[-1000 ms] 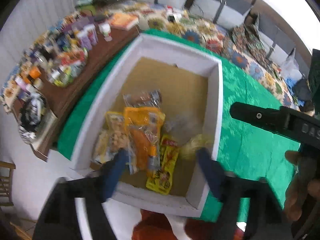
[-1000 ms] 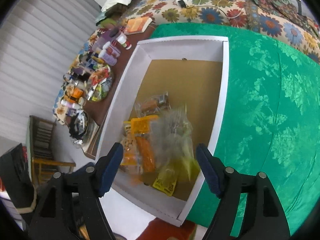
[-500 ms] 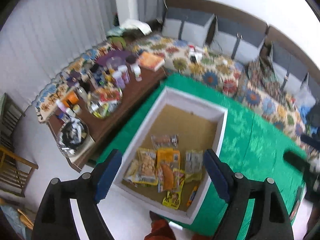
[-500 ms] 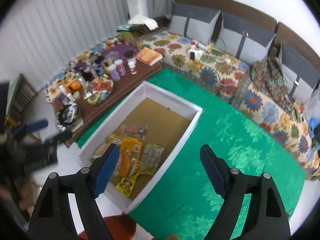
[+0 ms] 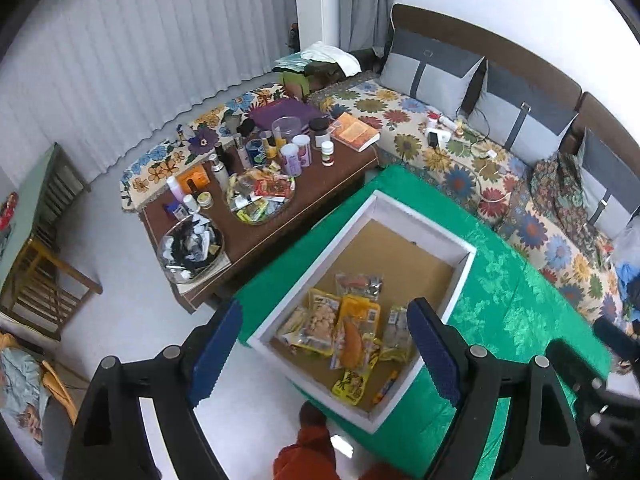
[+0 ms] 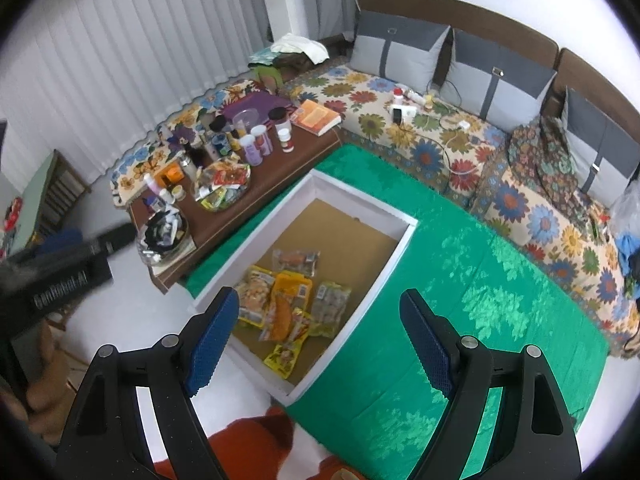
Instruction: Organize snacks
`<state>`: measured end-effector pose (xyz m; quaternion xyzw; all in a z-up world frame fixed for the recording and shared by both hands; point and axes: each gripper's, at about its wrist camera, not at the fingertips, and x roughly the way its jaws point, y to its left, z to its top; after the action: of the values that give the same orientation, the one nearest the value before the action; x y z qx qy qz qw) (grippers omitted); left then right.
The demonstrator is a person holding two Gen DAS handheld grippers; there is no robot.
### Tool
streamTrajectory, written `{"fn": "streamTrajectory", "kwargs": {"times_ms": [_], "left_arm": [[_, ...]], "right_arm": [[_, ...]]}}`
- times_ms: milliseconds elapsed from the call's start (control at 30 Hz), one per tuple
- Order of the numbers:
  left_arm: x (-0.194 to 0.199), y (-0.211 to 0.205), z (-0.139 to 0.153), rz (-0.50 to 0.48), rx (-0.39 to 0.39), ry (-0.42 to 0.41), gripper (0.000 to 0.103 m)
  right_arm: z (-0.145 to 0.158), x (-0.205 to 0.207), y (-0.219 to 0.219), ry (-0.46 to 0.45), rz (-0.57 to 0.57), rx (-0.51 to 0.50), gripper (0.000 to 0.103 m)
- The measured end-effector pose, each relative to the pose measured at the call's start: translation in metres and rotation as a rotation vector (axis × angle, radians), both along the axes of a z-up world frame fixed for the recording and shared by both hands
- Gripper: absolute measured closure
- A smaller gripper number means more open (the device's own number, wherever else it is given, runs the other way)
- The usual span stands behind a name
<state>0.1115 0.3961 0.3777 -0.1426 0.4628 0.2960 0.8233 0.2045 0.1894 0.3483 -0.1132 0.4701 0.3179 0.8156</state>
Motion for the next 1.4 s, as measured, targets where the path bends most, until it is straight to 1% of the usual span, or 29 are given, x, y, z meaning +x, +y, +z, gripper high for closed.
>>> {"fn": "streamTrajectory", "kwargs": {"times_ms": [67,133,200,267,333,500,567,600,667,733,800,900,1000,1400], "left_arm": [[-0.002,-0.005,0.002,-0.013,0.02,0.004,0.019],[-0.002,-0.011,0.005,-0.046,0.007,0.007,0.019],[-0.002,-0.014,0.005,-0.096,-0.029,0.006,0.019],[-0.002,-0.016,0.005,-0.111,-0.03,0.011,0.019],[0.0,-0.017,0.002,-0.133,-0.025,0.045,0.019],[0.0,-0.015,0.003,-0.144,-0.006,0.063,0.019],[-0.002,-0.012,0.004,-0.138,-0.02,0.074,0.019],[-0.003,-0.01,0.003,-0.134,-0.039,0.075,0.019],[-0.005,-0.008,0.003,-0.147,-0.067,0.046,0.019],[-0.008,-0.005,0.005,-0.148,-0.078,0.021,0.019],[-0.01,-0.006,0.008,-0.15,-0.059,0.001,0.019],[-0.01,-0.011,0.013,-0.157,0.018,0.013,0.019],[-0.011,-0.015,0.015,-0.163,0.051,0.008,0.019],[-0.012,-0.012,0.015,-0.164,0.051,0.008,0.018]], "right_arm": [[0.004,-0.002,0.003,-0.009,0.003,0.0,0.018],[0.006,-0.006,0.007,-0.031,0.006,-0.004,0.018],[0.007,-0.009,0.01,-0.042,0.007,-0.012,0.018],[0.006,-0.012,0.013,-0.052,0.006,-0.02,0.018],[0.007,-0.014,0.015,-0.057,0.004,-0.025,0.018],[0.012,-0.021,0.016,-0.103,0.002,-0.034,0.018],[0.014,-0.023,0.017,-0.113,0.0,-0.037,0.018],[0.014,-0.024,0.016,-0.114,-0.002,-0.037,0.018],[0.015,-0.026,0.015,-0.11,-0.005,-0.036,0.018],[0.015,-0.026,0.015,-0.114,-0.004,-0.038,0.018],[0.015,-0.028,0.014,-0.114,-0.006,-0.041,0.018],[0.013,-0.03,0.013,-0.103,-0.01,-0.041,0.018],[0.013,-0.033,0.014,-0.099,-0.009,-0.04,0.018],[0.01,-0.039,0.019,-0.093,0.012,-0.045,0.018]]}}
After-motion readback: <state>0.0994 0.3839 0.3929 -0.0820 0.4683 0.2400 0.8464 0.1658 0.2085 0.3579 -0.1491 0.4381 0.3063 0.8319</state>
